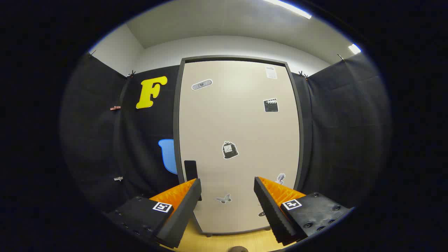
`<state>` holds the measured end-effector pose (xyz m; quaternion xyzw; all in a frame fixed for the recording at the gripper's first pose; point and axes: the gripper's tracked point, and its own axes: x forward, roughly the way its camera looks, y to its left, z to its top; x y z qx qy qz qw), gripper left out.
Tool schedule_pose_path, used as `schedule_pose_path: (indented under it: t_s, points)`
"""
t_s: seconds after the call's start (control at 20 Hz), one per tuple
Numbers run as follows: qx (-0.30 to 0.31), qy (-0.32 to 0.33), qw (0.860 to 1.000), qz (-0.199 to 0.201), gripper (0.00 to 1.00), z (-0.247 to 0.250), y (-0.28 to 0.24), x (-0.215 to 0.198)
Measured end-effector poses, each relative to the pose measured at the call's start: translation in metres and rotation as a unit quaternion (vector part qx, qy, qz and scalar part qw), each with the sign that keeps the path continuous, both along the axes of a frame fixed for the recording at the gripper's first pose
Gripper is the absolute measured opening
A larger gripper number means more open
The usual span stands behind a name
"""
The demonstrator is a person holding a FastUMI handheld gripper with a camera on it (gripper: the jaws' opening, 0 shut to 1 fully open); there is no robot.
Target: Open the shoe cabinet door, grab the shoes and put them into the shoe cabinet, then close the shoe cabinet door.
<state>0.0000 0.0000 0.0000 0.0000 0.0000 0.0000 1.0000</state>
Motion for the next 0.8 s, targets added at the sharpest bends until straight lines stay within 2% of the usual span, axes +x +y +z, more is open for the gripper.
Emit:
schedule_pose_path:
  t_s: [0.8]
  points:
    - [0.000, 0.006, 1.000, 0.006, 0.98, -0.0042, 0.0092, 0.0036]
